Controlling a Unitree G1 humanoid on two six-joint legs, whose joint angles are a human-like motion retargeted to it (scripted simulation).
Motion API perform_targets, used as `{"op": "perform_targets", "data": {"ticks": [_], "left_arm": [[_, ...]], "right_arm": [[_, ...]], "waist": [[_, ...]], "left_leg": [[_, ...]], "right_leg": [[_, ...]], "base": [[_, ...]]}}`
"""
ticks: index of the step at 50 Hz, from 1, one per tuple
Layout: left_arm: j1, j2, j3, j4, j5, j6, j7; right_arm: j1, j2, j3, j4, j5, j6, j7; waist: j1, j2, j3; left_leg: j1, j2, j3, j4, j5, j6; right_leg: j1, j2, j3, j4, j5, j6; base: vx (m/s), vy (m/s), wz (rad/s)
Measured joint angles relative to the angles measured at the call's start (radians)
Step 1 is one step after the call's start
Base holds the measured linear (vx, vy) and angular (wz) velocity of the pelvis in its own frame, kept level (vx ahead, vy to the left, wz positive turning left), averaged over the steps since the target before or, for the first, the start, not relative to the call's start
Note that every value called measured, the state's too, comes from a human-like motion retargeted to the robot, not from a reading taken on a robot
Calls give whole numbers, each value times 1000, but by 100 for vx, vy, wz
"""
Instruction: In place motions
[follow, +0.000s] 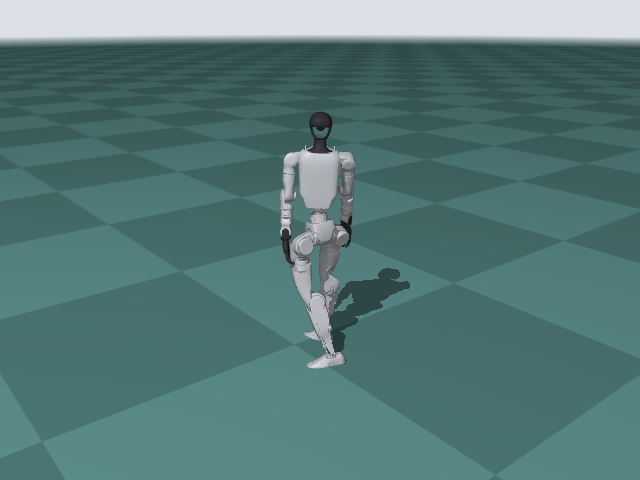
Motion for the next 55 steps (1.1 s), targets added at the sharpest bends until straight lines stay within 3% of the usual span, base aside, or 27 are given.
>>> {"op": "perform_targets", "data": {"ticks": [12, 20, 35, 55], "left_arm": [[23, -10, -33, -35, 31, -2, -10], [-25, -16, 42, -62, -54, -6, -1], [-27, 31, 25, -101, -85, -11, -24], [-18, 108, 66, -51, -125, 9, -6]], "right_arm": [[27, 9, 3, 30, 13, 8, -8], [81, -53, -73, 63, 26, 19, -49], [268, -141, -301, 76, 199, 11, -108], [327, -113, -306, -23, 230, -25, -86]], "waist": [[14, -7, 6], [90, -29, 5], [362, -104, -4], [720, -202, 26]], "left_leg": [[6, -13, 1, -19, 9, 17], [-41, -7, -125, -31, 6, 58], [-145, -18, -419, -44, 48, 148], [-205, -102, -735, -47, 113, 216]], "right_leg": [[28, 9, 25, -9, 4, -62], [39, -34, -60, 10, -45, -110], [162, -160, -373, -8, -160, -145], [390, -249, -796, -54, -269, -123]], "base": [[2, 1, 14], [5, -10, 108], [18, -10, 154], [23, 3, 111]]}}
